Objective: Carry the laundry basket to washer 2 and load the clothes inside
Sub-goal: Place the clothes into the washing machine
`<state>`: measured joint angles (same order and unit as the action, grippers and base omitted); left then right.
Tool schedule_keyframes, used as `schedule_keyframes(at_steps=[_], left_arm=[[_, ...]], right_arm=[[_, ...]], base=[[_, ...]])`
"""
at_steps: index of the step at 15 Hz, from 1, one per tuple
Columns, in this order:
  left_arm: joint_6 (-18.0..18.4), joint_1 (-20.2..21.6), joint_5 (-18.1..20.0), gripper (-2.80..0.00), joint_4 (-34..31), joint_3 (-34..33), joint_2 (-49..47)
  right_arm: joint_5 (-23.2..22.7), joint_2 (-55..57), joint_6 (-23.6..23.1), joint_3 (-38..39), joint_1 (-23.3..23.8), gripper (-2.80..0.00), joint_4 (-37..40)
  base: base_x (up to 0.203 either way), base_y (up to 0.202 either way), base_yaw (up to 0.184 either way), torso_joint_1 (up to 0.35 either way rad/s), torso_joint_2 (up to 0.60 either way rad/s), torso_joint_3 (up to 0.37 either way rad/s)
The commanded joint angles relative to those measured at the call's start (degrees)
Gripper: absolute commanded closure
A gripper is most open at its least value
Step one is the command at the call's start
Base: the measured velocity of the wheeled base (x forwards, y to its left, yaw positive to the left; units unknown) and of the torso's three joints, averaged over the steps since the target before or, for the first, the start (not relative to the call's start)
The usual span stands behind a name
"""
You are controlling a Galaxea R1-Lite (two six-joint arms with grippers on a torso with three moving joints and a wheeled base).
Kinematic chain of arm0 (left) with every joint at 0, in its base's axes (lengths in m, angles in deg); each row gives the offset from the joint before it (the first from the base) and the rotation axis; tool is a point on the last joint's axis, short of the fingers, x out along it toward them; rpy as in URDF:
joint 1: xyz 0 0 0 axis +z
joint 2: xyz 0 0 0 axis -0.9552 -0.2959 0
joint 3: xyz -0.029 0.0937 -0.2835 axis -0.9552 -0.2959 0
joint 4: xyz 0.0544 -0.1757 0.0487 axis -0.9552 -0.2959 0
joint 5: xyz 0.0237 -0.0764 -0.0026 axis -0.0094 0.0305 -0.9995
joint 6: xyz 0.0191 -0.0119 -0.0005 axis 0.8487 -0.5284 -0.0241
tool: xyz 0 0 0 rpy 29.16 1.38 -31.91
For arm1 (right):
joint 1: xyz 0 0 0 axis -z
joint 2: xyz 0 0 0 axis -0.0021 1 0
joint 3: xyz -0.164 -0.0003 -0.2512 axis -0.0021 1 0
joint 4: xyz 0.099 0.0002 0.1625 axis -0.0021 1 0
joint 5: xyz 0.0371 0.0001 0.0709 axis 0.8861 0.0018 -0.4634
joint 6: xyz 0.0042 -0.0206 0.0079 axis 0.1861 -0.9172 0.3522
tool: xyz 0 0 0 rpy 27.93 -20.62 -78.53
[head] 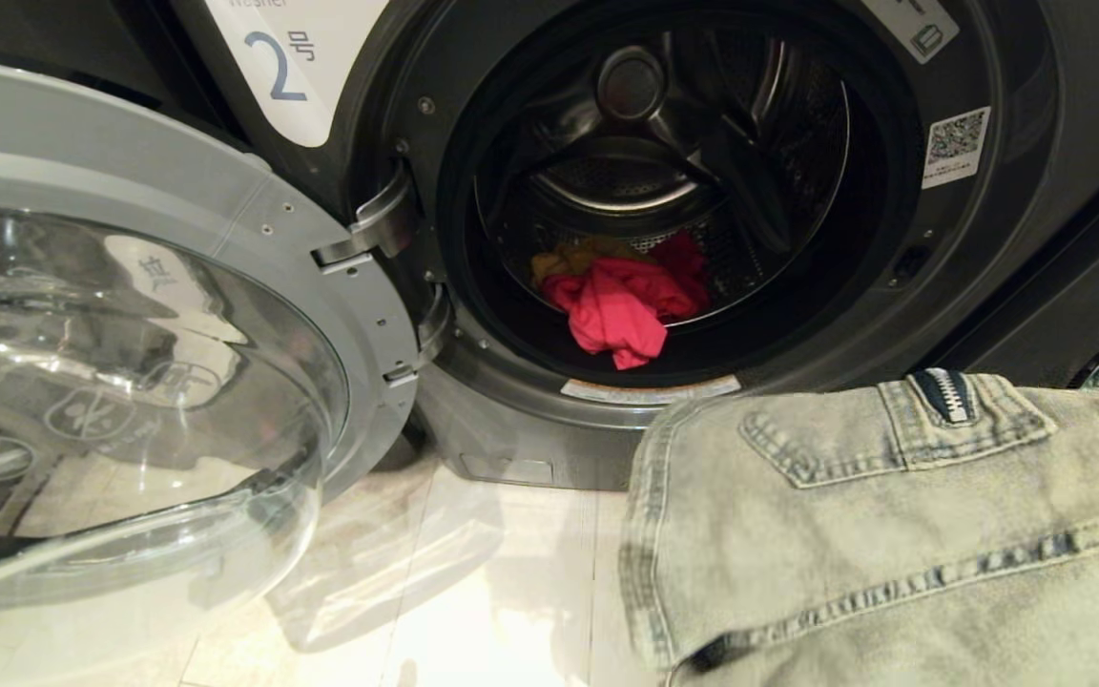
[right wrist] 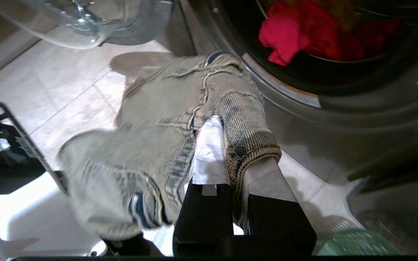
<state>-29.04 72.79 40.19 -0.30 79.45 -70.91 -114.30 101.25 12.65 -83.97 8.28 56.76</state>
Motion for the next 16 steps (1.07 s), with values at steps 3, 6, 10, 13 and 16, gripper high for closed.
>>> schedule_keyframes(at_steps=[3, 6, 10, 13, 16], left_arm=[[0.02, 0.0, -0.02, 0.0, 0.09, -2.29, 0.0], [0.0, 0.05, -0.02, 0.0, 0.09, -2.29, -0.04], [0.02, 0.0, -0.02, 0.0, 0.09, -2.29, 0.0], [-0.06, 0.0, -0.02, 0.0, 0.01, -2.29, 0.0], [0.02, 0.0, -0.02, 0.0, 0.09, -2.29, 0.0]], right_arm=[[7.86, 23.62, -0.73, -7.54, -13.08, 0.0, -3.61], [13.92, 36.52, -0.58, -11.51, -18.12, 0.0, -13.75], [15.81, 42.02, -1.02, -11.87, -22.59, 0.0, -24.71], [15.88, 41.89, -1.4, -8.66, -24.82, 0.0, -27.74], [17.9, 43.49, -2.53, -5.6, -27.53, 0.0, -34.42]], base=[[0.0, 0.0, 0.0, 0.0, 0.0, 0.0], [0.0, 0.0, 0.0, 0.0, 0.0, 0.0], [0.0, 0.0, 0.0, 0.0, 0.0, 0.0], [0.0, 0.0, 0.0, 0.0, 0.0, 0.0], [0.0, 0.0, 0.0, 0.0, 0.0, 0.0]])
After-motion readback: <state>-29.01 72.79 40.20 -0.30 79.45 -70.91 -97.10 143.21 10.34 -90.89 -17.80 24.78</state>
